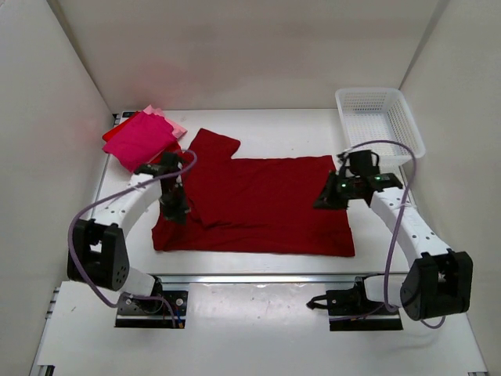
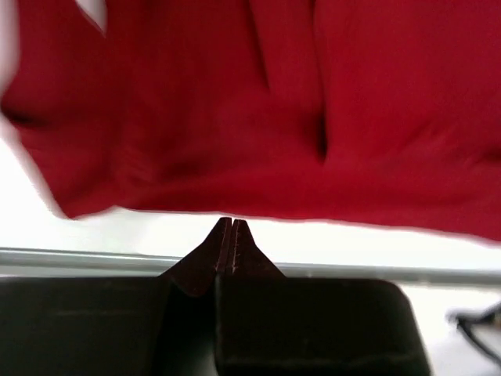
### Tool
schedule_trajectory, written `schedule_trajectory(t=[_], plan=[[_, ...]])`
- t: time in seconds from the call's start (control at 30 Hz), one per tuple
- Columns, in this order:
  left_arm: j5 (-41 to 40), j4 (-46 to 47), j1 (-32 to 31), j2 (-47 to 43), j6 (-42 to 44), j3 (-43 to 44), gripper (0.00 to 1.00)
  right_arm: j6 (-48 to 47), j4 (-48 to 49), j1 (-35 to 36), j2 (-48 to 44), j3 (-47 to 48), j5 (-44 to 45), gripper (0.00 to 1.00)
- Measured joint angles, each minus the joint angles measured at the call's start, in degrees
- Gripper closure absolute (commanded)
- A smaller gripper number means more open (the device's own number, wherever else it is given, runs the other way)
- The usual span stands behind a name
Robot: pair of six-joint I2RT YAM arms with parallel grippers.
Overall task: Fold and stack the t-shirts
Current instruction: Fold the flattened T-shirt at the center of the board.
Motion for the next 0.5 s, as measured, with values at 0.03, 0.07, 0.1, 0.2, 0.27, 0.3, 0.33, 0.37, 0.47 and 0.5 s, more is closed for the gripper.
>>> schedule_trajectory(t=[0.03, 0.07, 0.1, 0.2, 0.27, 0.3, 0.33, 0.37, 0.47, 0.5], plan=[[1.9, 0.7, -1.0, -1.0, -0.3, -3.3, 1.00, 1.0, 2.1, 2.6, 0.5, -0.2, -1.6, 1.00], [3.9, 1.6, -1.2, -2.2, -0.6, -7.0, 1.00, 2.1, 4.6, 4.9, 0.9, -0.8, -3.0, 1.00], [5.7, 2.2, -0.3, -3.5, -0.9, -10.7, 1.00, 2.9, 7.1, 6.8, 1.3, -1.6, -4.5, 1.00], [9.4, 3.9, 6.5, -7.1, -1.3, -19.9, 1.00, 5.2, 12.3, 10.6, 4.4, -2.8, -8.4, 0.99], [10.4, 5.0, 10.1, -7.8, -1.8, -21.9, 1.00, 5.8, 14.8, 12.6, 7.1, -2.8, -9.7, 1.00], [11.2, 6.1, 10.5, -7.9, -2.0, -22.0, 1.00, 5.9, 15.8, 13.5, 8.3, -2.9, -10.1, 1.00], [12.1, 7.9, 10.5, -8.0, -2.3, -22.0, 1.00, 6.0, 16.9, 14.1, 9.1, -3.2, -10.4, 1.00], [12.9, 9.6, 10.6, -8.0, -2.6, -22.0, 1.00, 6.3, 18.0, 14.5, 9.5, -3.8, -10.7, 1.00], [15.2, 13.8, 11.6, -7.5, -2.8, -22.0, 1.00, 6.5, 20.9, 14.7, 10.7, -6.2, -12.3, 1.00], [16.1, 14.8, 12.6, -6.9, -2.8, -22.0, 1.00, 6.5, 21.8, 14.3, 11.0, -7.2, -12.5, 1.00]])
